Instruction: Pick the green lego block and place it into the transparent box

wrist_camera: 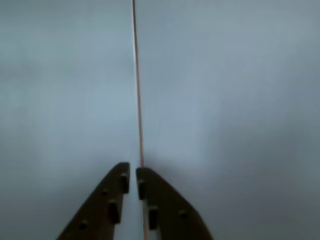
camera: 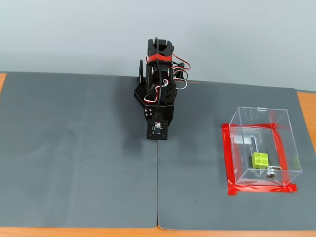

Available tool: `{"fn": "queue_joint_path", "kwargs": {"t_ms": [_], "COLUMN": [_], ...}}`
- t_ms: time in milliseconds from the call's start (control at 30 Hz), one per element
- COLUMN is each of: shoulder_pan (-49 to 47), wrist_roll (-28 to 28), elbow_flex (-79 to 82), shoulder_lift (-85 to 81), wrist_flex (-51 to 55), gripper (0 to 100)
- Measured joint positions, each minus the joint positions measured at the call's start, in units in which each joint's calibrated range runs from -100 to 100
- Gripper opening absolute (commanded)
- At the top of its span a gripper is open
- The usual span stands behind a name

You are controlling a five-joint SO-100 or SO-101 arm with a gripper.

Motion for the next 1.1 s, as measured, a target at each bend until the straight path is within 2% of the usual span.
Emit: {"fn": "queue_joint_path", "kwargs": {"t_ms": [133, 1100], "shoulder_pan": [-3.68, -3.24], "wrist_roll": [0.39, 0.1], "elbow_flex": [-0.09, -0.09], "shoulder_lift": [0.0, 0.0], "wrist_flex": [0.0, 0.0], "gripper": [2, 2]}}
